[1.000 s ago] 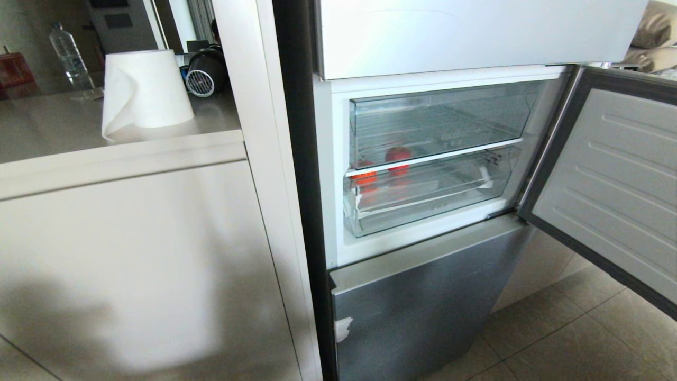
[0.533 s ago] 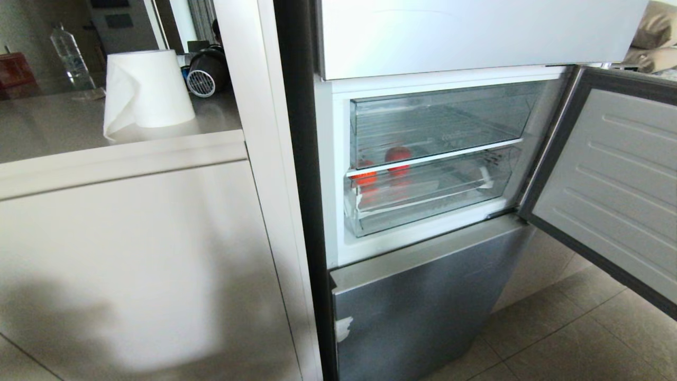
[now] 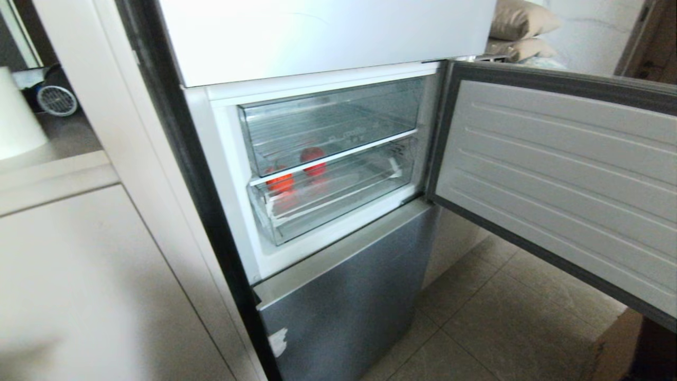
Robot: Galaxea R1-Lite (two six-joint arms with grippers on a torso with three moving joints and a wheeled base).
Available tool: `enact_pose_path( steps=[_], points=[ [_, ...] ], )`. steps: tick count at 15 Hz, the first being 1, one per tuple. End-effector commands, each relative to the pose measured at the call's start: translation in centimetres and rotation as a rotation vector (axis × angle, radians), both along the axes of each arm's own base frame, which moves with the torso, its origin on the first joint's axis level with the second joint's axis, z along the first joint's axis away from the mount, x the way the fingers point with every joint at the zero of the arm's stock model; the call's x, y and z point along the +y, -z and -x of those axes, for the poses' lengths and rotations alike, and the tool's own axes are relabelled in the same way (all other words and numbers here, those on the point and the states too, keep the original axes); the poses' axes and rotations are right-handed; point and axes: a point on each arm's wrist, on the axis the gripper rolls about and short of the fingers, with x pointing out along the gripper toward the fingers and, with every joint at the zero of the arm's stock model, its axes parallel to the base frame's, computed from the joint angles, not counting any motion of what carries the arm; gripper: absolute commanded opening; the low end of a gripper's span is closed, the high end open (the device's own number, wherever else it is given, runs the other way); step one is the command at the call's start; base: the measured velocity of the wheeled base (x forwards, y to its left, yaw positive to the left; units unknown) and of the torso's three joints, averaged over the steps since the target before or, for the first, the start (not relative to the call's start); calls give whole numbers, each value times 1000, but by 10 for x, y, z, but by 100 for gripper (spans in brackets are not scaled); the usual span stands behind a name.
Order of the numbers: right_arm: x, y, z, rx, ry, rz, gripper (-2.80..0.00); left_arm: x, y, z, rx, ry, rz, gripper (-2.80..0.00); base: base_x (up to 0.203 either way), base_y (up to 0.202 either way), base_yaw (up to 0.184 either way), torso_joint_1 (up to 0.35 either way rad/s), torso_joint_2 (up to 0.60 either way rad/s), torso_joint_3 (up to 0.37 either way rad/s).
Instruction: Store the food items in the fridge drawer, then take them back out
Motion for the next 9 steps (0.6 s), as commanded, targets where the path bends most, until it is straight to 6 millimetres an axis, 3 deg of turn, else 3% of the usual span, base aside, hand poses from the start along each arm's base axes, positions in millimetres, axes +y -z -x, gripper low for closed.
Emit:
enact_pose_path(
  steps=[1, 6, 9],
  points=[
    [0, 0, 0, 2, 1, 1, -280, 0, 0, 0, 0, 0, 0, -280, 0, 6, -174, -1, 2, 4],
    [0, 0, 0, 1, -2, -3, -280, 0, 0, 0, 0, 0, 0, -280, 0, 6, -159, 1, 2, 2],
    [0, -6, 1, -38, 11, -11, -280, 0, 0, 0, 0, 0, 0, -280, 0, 1, -24, 0, 1, 1]
  ],
)
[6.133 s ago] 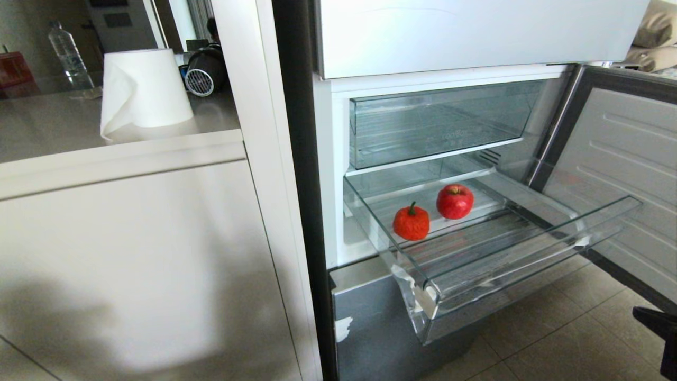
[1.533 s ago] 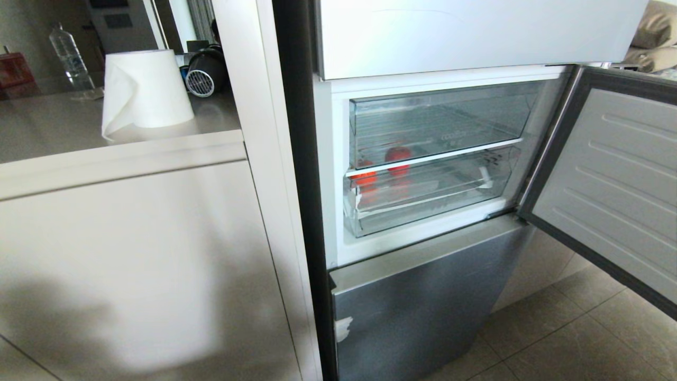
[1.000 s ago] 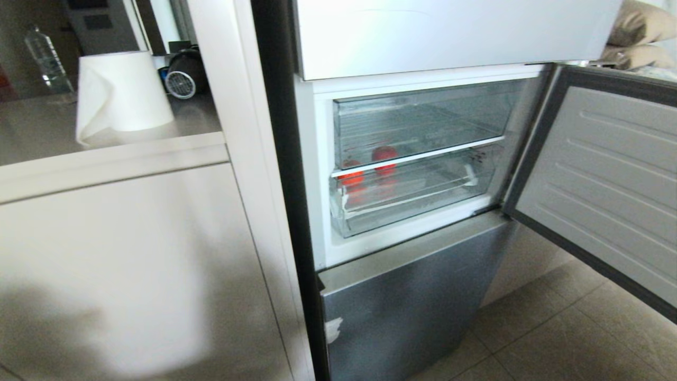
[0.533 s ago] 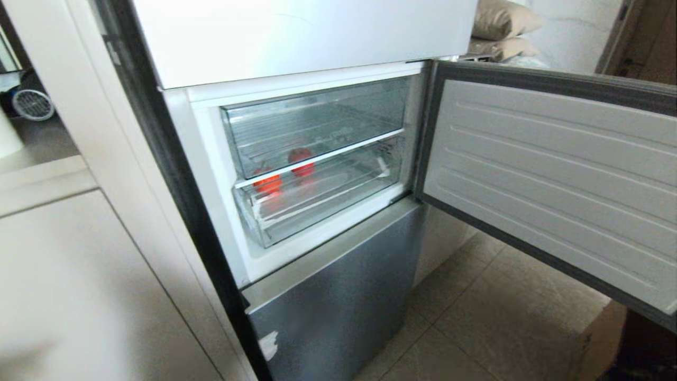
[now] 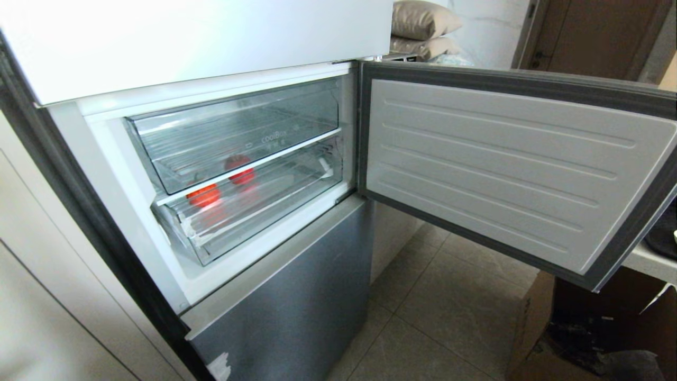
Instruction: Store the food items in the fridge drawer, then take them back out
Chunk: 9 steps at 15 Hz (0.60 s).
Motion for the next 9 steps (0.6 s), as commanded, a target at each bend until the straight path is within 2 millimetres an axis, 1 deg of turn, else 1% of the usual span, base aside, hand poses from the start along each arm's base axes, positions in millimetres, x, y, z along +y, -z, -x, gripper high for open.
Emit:
enact_pose_path(
  steps=[1, 2, 4, 5, 6, 7, 9],
  points=[
    [-1, -19, 3, -100, 28, -39, -280, 0, 0, 0, 1, 0, 0, -280, 0, 0, 0, 0, 0, 0],
    [-1, -34, 4, -145, 60, -103, -280, 0, 0, 0, 0, 0, 0, -280, 0, 0, 0, 0, 0, 0],
    [-4, -81, 10, -253, 138, -300, -280, 0, 0, 0, 0, 0, 0, -280, 0, 0, 0, 0, 0, 0],
    [-4, -102, 7, -278, 186, -396, -280, 0, 0, 0, 2, 0, 0, -280, 0, 0, 0, 0, 0, 0],
    [-5, -116, 1, -285, 238, -463, -280, 0, 0, 0, 0, 0, 0, -280, 0, 0, 0, 0, 0, 0],
    [-5, -127, -11, -288, 311, -513, -280, 0, 0, 0, 0, 0, 0, -280, 0, 0, 0, 0, 0, 0],
    [-10, -144, -38, -334, 460, -594, -280, 0, 0, 0, 0, 0, 0, -280, 0, 0, 0, 0, 0, 0]
  ],
)
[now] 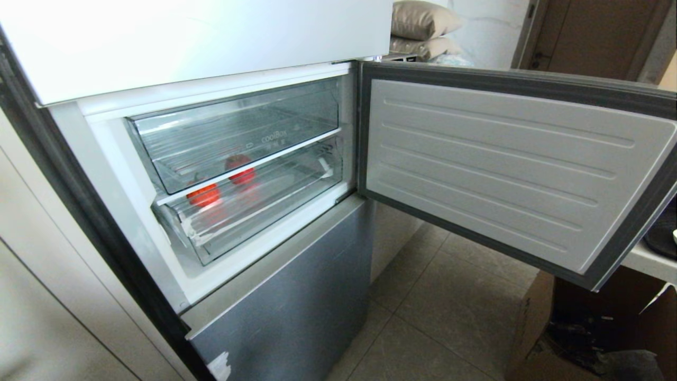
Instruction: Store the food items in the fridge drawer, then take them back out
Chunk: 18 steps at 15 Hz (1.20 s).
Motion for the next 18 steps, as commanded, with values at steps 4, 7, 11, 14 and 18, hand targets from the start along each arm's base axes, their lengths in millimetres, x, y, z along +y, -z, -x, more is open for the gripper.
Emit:
enact_pose_path(
  steps=[4, 7, 11, 14, 18],
  points=[
    [-50, -18, -90, 49, 212, -195, -280, 0, 0, 0, 0, 0, 0, -280, 0, 0, 0, 0, 0, 0],
    [-91, -12, -126, 25, 258, -263, -280, 0, 0, 0, 0, 0, 0, -280, 0, 0, 0, 0, 0, 0],
    [-141, -16, -172, -36, 276, -277, -280, 0, 0, 0, 0, 0, 0, -280, 0, 0, 0, 0, 0, 0],
    [-174, -34, -189, -94, 203, -255, -280, 0, 0, 0, 0, 0, 0, -280, 0, 0, 0, 0, 0, 0],
    [-187, -42, -205, -83, -3, -340, -280, 0, 0, 0, 0, 0, 0, -280, 0, 0, 0, 0, 0, 0]
  ],
)
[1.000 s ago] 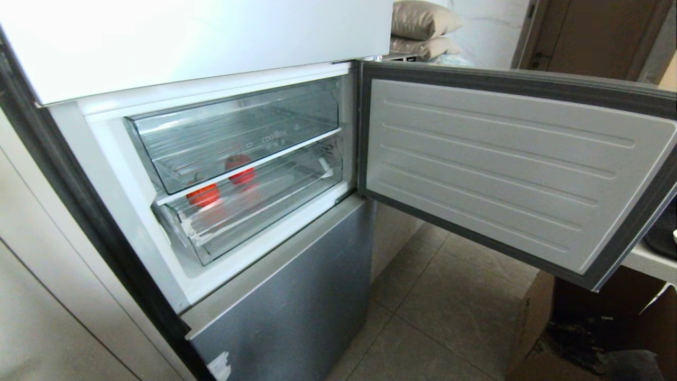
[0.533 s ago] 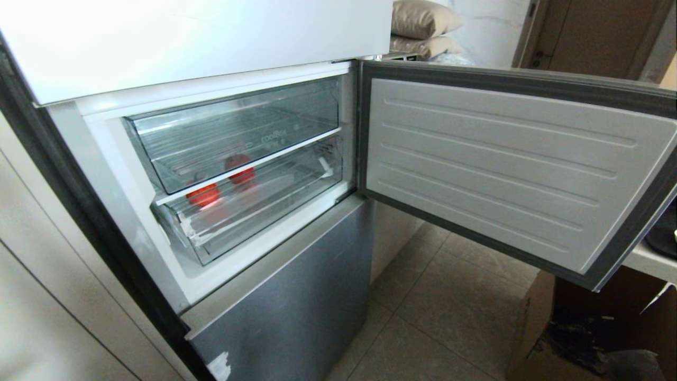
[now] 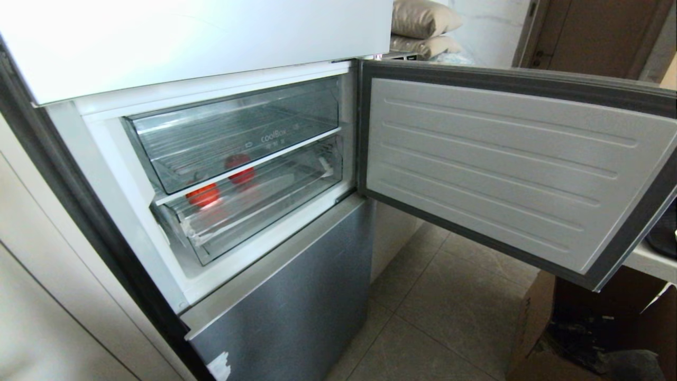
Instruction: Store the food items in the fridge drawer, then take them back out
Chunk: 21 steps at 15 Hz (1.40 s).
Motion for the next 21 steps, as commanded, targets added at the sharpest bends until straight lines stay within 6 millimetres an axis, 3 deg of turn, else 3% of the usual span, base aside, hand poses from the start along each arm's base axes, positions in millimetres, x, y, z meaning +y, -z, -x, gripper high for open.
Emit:
enact_pose_path(
  steps=[1, 8, 15, 21],
  points=[
    [-11, -1, -11, -24, -63, -76, -280, 0, 0, 0, 0, 0, 0, -280, 0, 0, 0, 0, 0, 0],
    [-22, -15, -29, -94, -385, -255, -280, 0, 0, 0, 0, 0, 0, -280, 0, 0, 0, 0, 0, 0],
    [-30, -8, -43, -8, -532, -382, -280, 0, 0, 0, 0, 0, 0, -280, 0, 0, 0, 0, 0, 0],
    [-21, -9, -37, 47, -650, -415, -280, 0, 0, 0, 0, 0, 0, -280, 0, 0, 0, 0, 0, 0]
  ],
)
